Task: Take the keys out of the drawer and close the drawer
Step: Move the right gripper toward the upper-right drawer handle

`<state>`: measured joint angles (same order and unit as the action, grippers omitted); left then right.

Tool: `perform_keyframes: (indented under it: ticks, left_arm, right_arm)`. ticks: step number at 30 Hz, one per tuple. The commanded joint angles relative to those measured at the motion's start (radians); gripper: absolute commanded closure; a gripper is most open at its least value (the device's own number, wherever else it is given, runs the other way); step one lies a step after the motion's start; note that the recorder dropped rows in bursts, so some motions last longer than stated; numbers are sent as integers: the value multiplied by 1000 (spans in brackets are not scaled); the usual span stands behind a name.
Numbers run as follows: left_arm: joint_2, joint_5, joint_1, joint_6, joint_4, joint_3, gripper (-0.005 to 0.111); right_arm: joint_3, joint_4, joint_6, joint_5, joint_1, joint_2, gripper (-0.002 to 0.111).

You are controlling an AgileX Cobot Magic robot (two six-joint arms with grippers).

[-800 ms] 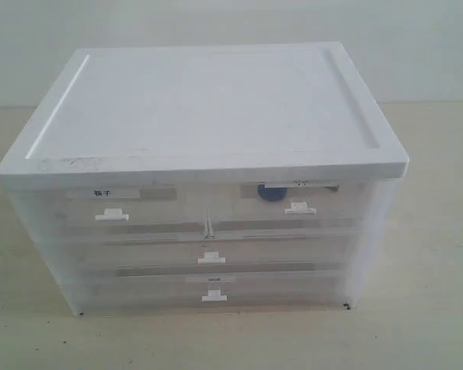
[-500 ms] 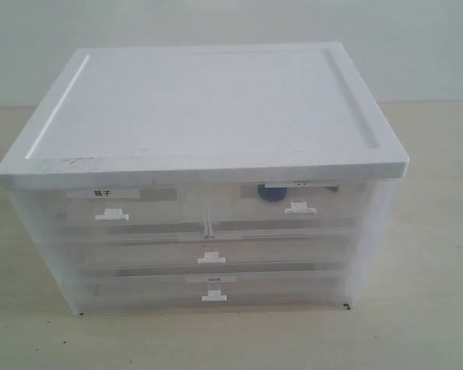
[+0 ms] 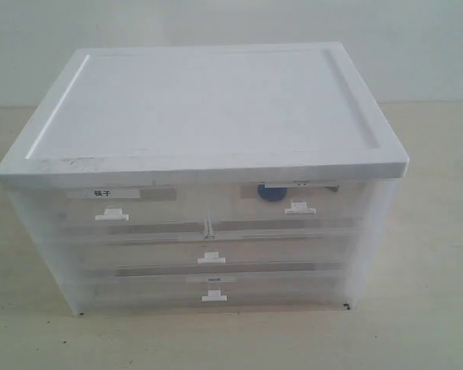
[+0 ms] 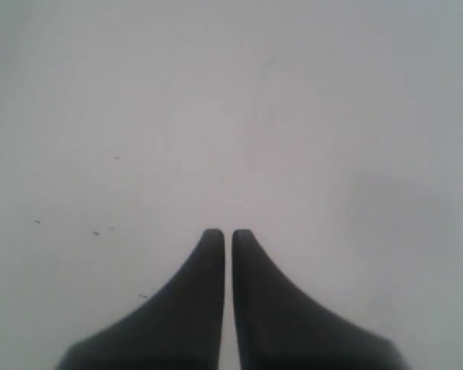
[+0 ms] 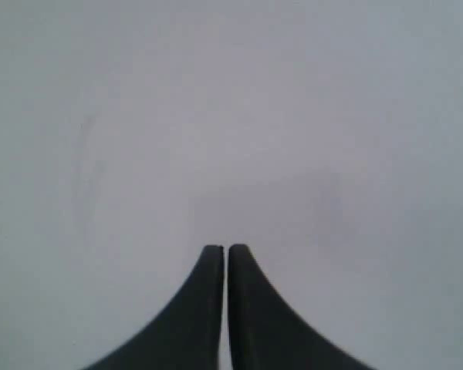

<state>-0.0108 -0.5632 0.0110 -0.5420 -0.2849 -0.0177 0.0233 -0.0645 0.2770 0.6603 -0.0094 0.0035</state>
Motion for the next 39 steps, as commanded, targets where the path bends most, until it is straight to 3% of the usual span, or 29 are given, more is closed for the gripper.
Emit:
perform_keyframes:
  ticks: [1, 5, 9, 12, 17, 25, 30, 33, 36, 38, 39]
  left_arm:
    - [-97, -17, 3, -299, -375, -87, 102]
    - [-261, -69, 3, -466, -671, -150, 102]
    - [-458, -252, 3, -455, -799, -138, 102]
    - [-568, -339, 3, -345, -745, -97, 102]
    - [-687, -335, 3, -188, -675, -38, 102]
    - [-806, -327, 3, -137, -675, -27, 102]
    - [-878, -343, 3, -119, -645, -27, 102]
    - [-914, -365, 3, -96, -639, -27, 102]
    - [-924, -369, 3, -92, -631, -27, 102]
    - [-924, -375, 3, -92, -629, -27, 102]
    - [-924, -380, 3, -92, -629, -27, 102]
  right_arm:
    - [109, -130, 115, -103, -2, 24, 108]
    - [222, -271, 244, -91, -2, 148, 108]
    - [341, -399, 280, -62, -2, 297, 108]
    - [479, -414, 270, -56, -2, 443, 108]
    - [742, -535, 312, -126, -2, 688, 108]
    - [1090, -1204, 759, -417, 7, 994, 108]
    - [1121, -1644, 1093, -466, 10, 1072, 108]
    - [1090, -1680, 1222, -462, 8, 1111, 108]
    - [1048, -1680, 1268, -402, 8, 1142, 108]
    - [1056, -1680, 1296, -149, 9, 1175, 108]
    - [1097, -1680, 1352, 60, 10, 1205, 108]
